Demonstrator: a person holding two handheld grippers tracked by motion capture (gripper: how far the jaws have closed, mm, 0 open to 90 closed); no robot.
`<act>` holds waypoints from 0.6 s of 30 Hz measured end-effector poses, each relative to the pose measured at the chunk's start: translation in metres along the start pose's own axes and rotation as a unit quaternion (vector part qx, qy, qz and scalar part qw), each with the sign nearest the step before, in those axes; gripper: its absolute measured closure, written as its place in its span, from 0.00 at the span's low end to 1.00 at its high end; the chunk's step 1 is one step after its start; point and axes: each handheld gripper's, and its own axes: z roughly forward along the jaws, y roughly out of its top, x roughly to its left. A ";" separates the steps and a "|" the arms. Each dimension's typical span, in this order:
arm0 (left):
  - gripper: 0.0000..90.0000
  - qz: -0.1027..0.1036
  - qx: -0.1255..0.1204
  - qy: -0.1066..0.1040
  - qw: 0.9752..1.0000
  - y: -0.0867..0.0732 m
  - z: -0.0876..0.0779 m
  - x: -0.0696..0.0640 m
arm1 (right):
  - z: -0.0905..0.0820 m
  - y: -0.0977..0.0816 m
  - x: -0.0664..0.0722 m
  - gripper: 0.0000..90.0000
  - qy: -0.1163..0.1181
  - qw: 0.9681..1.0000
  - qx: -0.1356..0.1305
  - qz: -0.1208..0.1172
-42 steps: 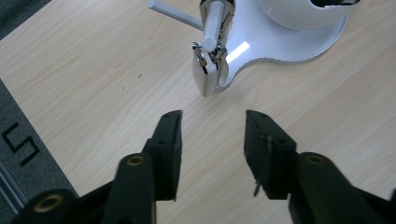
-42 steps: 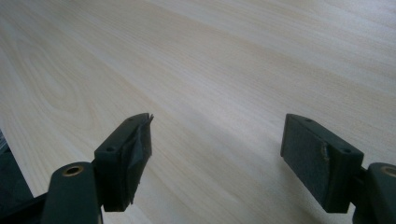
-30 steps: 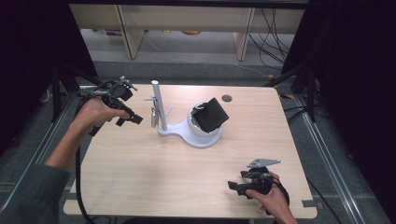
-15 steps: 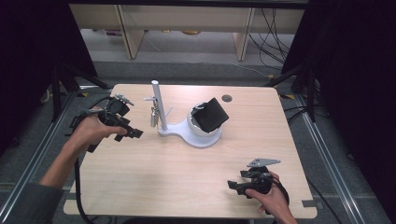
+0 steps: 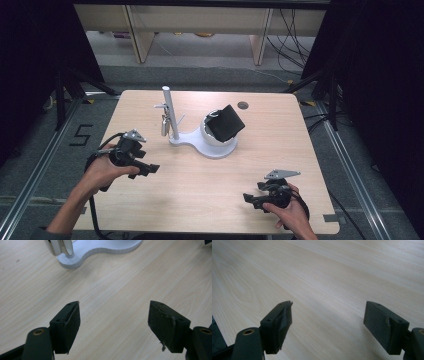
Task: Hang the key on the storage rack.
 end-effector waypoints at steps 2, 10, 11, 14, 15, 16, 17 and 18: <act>0.29 0.002 -0.003 0.001 1.000 -0.006 0.004 -0.004 | 0.000 0.000 0.000 0.26 0.002 1.000 0.000 0.000; 0.28 0.012 0.001 -0.001 1.000 -0.027 0.021 -0.016 | 0.000 0.000 0.000 0.26 0.002 1.000 0.001 0.000; 0.28 0.009 -0.001 -0.002 1.000 -0.030 0.024 -0.017 | 0.000 0.000 0.000 0.26 0.001 1.000 0.001 0.000; 0.28 0.010 -0.004 -0.004 1.000 -0.035 0.028 -0.021 | 0.000 0.000 0.000 0.26 0.002 1.000 0.001 0.000; 0.28 0.011 -0.005 -0.007 1.000 -0.037 0.030 -0.023 | 0.000 0.000 0.000 0.26 0.002 1.000 -0.001 0.001; 0.28 0.012 -0.005 -0.010 1.000 -0.039 0.031 -0.024 | 0.000 0.000 0.000 0.26 0.004 1.000 0.000 0.001; 0.28 0.017 -0.005 -0.011 1.000 -0.040 0.033 -0.026 | 0.000 0.000 0.000 0.26 0.000 1.000 -0.001 0.001; 0.28 0.020 0.001 -0.013 1.000 -0.041 0.033 -0.028 | 0.000 0.000 0.000 0.26 0.002 1.000 0.000 0.000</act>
